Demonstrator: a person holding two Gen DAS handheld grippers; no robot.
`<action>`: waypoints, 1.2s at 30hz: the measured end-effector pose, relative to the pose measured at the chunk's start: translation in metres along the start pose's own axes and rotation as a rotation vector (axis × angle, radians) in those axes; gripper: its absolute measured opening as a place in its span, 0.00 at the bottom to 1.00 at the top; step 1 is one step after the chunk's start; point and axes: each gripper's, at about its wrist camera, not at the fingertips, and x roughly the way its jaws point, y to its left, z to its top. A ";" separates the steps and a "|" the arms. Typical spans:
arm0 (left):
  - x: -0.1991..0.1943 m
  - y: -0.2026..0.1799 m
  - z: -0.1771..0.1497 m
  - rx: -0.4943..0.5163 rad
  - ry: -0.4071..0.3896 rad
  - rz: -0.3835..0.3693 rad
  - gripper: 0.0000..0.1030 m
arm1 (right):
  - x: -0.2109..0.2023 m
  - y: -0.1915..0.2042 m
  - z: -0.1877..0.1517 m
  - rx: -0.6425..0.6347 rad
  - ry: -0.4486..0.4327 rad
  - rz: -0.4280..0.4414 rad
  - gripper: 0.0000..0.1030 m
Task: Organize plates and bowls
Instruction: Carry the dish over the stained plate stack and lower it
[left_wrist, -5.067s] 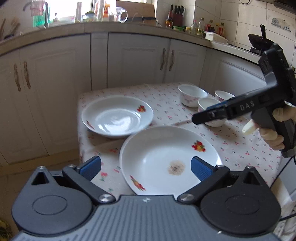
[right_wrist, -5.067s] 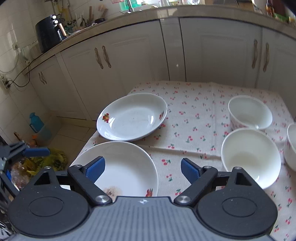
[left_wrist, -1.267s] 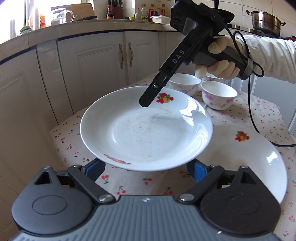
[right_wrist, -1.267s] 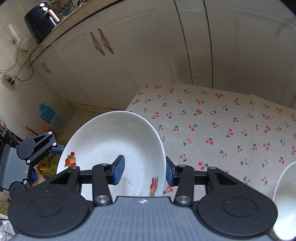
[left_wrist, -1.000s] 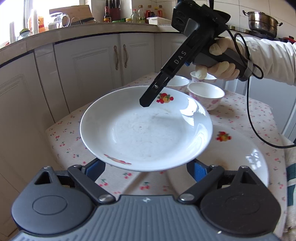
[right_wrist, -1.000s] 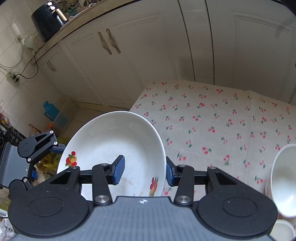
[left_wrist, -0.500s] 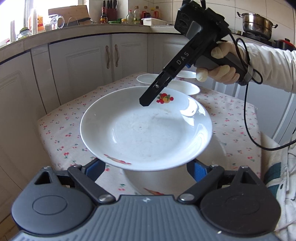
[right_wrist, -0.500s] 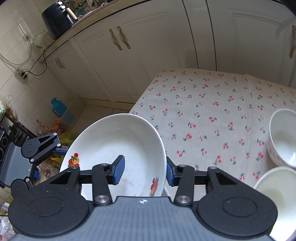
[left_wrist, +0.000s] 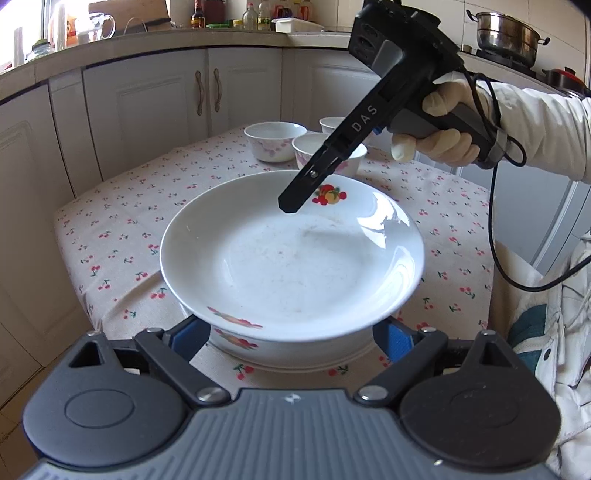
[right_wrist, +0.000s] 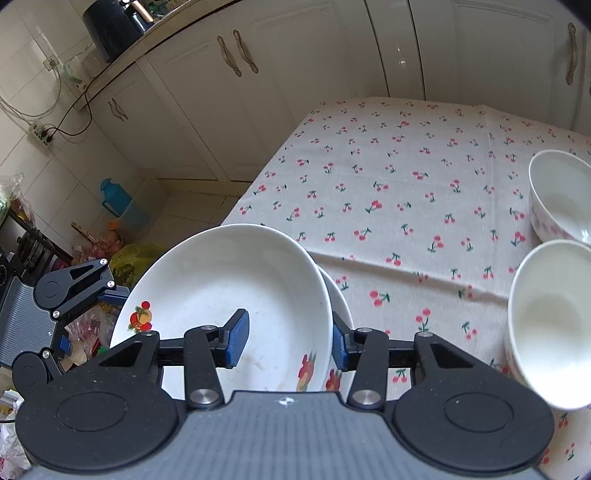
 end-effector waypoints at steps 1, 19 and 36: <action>0.000 -0.001 -0.001 0.004 0.003 0.002 0.92 | 0.000 0.000 -0.002 0.000 0.002 0.000 0.50; 0.003 -0.008 -0.007 0.013 0.052 0.028 0.92 | 0.012 0.002 -0.018 -0.006 0.024 -0.032 0.50; 0.003 -0.004 -0.009 0.012 0.037 0.034 0.91 | -0.003 0.010 -0.022 0.000 0.015 -0.071 0.57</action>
